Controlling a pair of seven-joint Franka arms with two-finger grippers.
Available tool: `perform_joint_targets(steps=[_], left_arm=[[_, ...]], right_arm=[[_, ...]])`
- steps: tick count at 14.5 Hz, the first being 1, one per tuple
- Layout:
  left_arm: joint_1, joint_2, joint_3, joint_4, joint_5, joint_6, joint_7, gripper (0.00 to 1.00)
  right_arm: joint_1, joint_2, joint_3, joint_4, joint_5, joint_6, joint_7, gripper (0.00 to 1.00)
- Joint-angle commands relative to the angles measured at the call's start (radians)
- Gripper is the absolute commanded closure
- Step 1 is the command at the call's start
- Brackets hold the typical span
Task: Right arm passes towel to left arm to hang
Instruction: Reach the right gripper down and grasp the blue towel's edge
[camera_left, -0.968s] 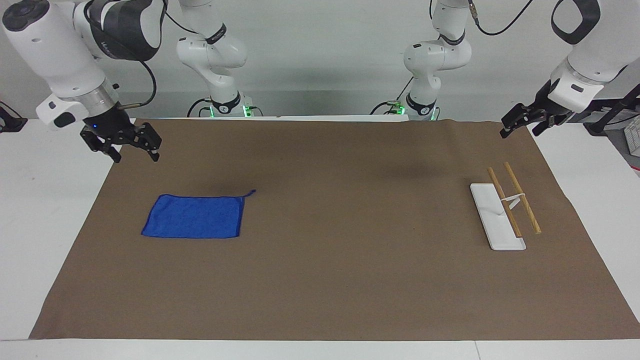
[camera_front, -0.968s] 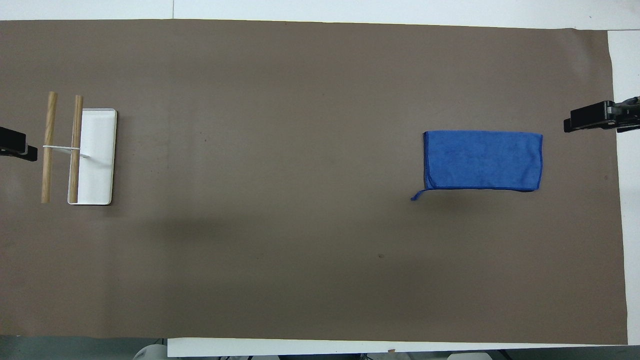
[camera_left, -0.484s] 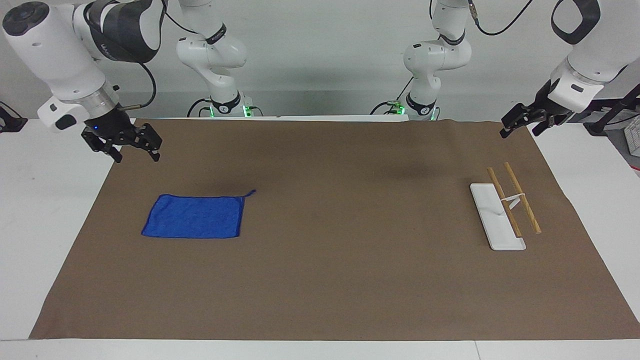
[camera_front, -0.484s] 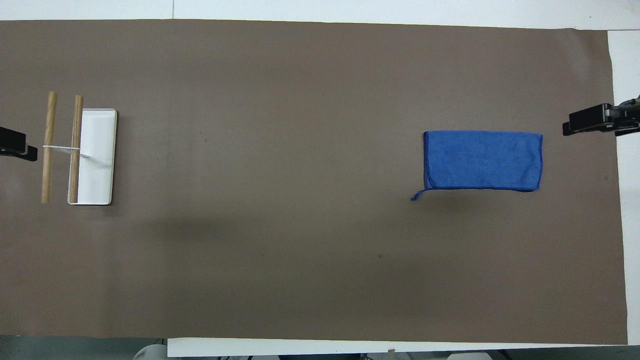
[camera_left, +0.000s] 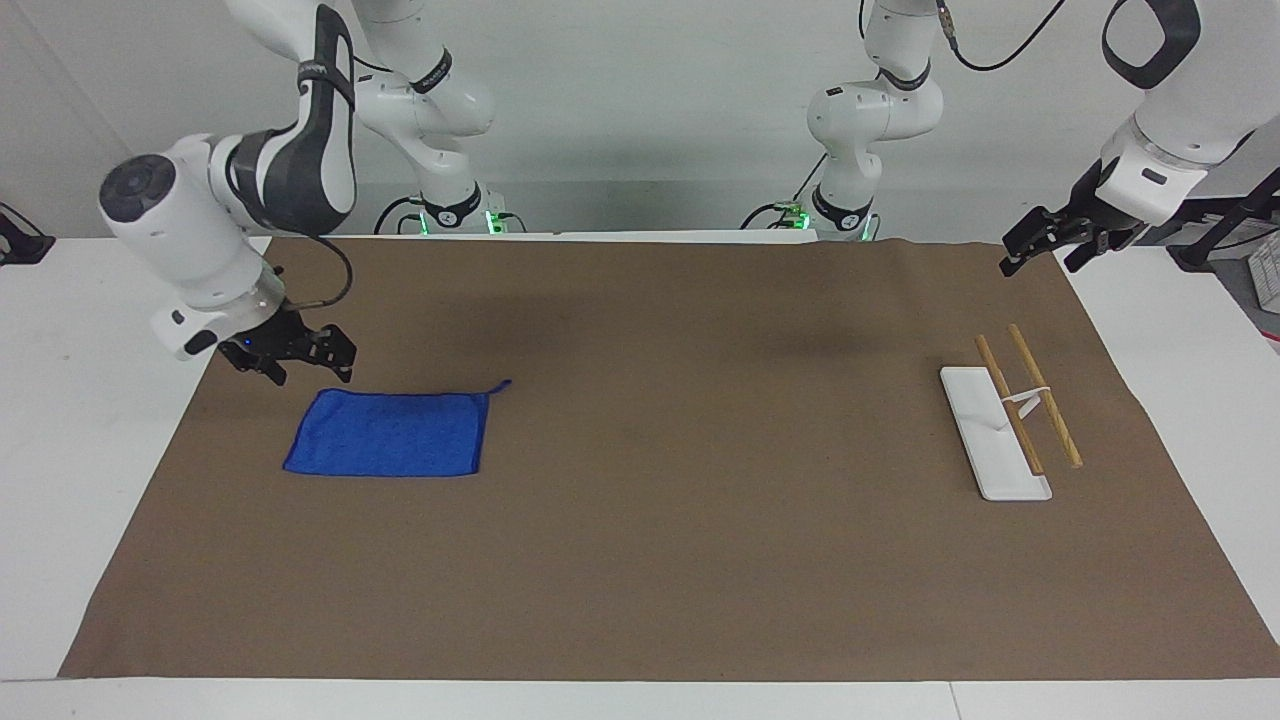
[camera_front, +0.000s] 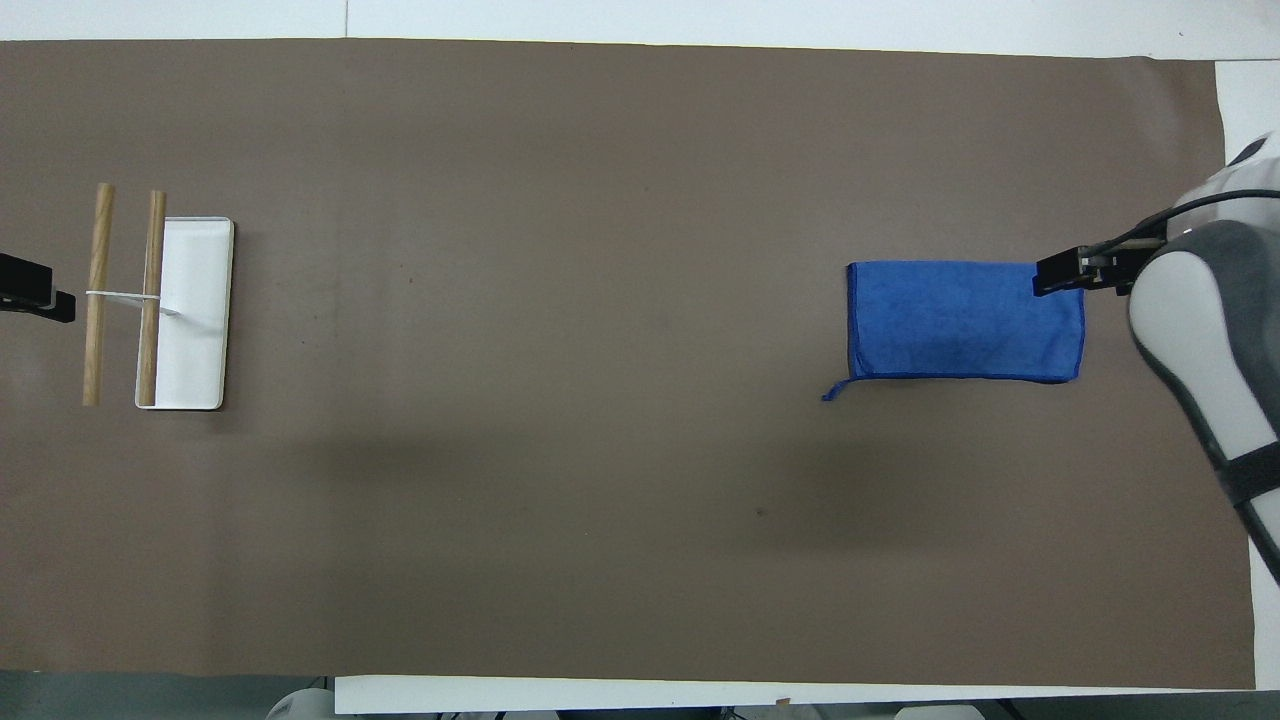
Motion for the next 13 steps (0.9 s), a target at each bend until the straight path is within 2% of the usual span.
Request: perform_joint_targets(steps=[1,3,6,10,13], left_arm=[[-0.008,-0.026,0.003,-0.030,0.011,0.004,0.006,0.00],[-0.008,-0.027,0.003,-0.036,0.011,0.004,0.005,0.00],[-0.009,-0.033,0.003,-0.047,0.011,0.006,0.005,0.00],[-0.009,-0.039,0.003,-0.059,0.011,0.007,0.005,0.00],[-0.009,-0.039,0.001,-0.059,0.011,0.006,0.003,0.00]], right_arm=[[-0.006,-0.016,0.011,-0.092,-0.018,0.088,-0.015,0.07],[0.001,-0.006,0.020,-0.103,-0.019,0.103,-0.010,0.10],[0.002,0.044,0.022,-0.147,-0.027,0.226,-0.006,0.13],[0.001,0.109,0.022,-0.153,-0.071,0.309,-0.007,0.17],[-0.010,0.110,0.022,-0.155,-0.071,0.303,-0.029,0.21]])
